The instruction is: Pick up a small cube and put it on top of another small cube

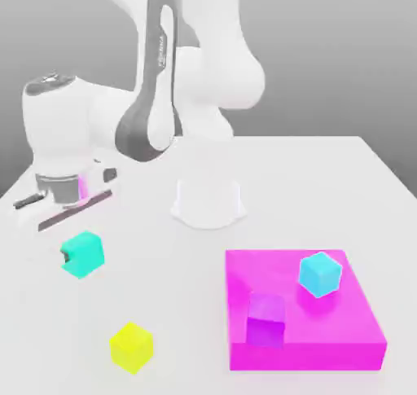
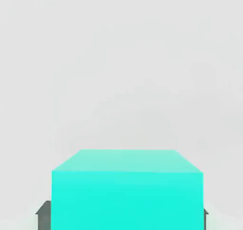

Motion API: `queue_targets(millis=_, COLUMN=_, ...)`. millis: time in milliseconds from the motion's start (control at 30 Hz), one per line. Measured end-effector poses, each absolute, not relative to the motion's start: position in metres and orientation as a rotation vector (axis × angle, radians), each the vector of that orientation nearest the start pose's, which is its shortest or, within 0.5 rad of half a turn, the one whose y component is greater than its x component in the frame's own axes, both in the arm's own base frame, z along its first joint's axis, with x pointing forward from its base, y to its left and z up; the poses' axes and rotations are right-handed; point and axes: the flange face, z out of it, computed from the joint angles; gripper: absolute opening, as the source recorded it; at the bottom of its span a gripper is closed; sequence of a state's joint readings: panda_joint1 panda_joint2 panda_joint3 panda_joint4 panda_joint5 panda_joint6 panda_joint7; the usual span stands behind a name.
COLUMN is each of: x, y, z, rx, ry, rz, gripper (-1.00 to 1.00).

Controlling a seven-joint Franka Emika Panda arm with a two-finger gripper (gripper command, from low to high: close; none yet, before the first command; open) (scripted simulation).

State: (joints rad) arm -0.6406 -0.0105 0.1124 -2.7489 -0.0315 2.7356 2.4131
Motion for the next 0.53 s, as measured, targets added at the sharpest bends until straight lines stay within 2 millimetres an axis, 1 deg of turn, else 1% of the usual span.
queue_targets(millis=133, x=0.389, y=-0.158, z=0.234, rx=-0.548, ry=3.1, rz=-0.011, gripper=-1.0)
queue_targets(millis=233, x=0.423, y=-0.118, z=0.243, rx=-0.698, ry=3.063, rz=-0.005, gripper=-1.0)
queue_targets(millis=300, x=0.429, y=-0.118, z=0.231, rx=-0.699, ry=3.06, rz=-0.005, gripper=-1.0)
queue_targets(millis=400, x=0.43, y=-0.118, z=0.2, rx=-0.697, ry=3.06, rz=-0.005, gripper=-1.0)
queue_targets(millis=433, x=0.43, y=-0.118, z=0.189, rx=-0.699, ry=3.06, rz=-0.003, gripper=1.0)
queue_targets(millis=533, x=0.43, y=-0.118, z=0.189, rx=-0.699, ry=3.06, rz=-0.003, gripper=1.0)
